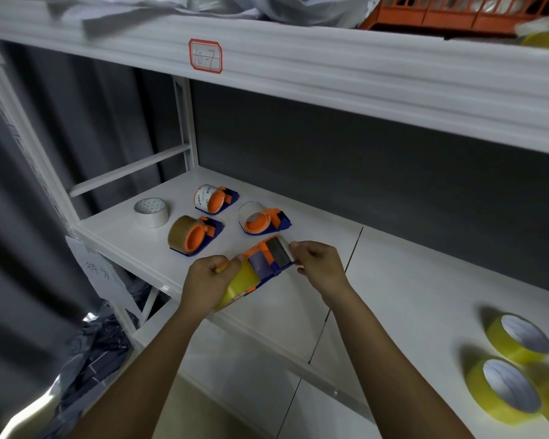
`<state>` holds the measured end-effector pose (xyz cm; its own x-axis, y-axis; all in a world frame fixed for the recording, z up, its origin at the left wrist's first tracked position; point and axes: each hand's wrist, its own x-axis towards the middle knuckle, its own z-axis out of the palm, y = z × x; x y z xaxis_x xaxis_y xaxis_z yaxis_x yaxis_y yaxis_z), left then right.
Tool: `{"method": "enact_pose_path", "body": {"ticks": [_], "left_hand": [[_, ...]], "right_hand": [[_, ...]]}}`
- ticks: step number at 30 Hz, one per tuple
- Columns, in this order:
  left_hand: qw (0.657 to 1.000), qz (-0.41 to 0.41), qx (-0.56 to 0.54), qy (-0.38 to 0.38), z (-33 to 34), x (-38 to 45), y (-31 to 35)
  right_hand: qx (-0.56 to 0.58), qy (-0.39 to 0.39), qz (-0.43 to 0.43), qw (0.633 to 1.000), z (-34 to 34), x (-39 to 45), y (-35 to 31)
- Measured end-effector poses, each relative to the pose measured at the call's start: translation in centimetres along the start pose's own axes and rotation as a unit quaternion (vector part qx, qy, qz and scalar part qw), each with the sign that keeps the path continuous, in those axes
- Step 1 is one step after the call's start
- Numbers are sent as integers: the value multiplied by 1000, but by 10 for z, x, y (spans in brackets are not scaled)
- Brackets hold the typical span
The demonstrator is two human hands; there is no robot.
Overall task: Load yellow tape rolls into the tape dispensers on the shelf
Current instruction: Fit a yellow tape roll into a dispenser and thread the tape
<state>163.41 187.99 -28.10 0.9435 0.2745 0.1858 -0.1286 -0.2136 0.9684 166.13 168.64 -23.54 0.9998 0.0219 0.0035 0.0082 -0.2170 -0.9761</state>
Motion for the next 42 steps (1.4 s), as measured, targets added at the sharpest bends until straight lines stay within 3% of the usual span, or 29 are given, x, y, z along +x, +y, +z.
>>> {"method": "enact_pose_path", "body": {"ticks": [6,15,27,42], "left_hand": [[1000,11,8,-1,0,-1,0],[1000,8,8,-5,4,-1,4],[999,17,-31,-8,3,-2,10],[999,-26,-47,9,7,-5,16]], "right_hand": [[11,-9,3,1000,-3,4,-1],[-57,61,-52,995,-8,13,3],[138,-41,116,983,-14,8,-11],[163,-50,142,975,-11,8,-13]]}}
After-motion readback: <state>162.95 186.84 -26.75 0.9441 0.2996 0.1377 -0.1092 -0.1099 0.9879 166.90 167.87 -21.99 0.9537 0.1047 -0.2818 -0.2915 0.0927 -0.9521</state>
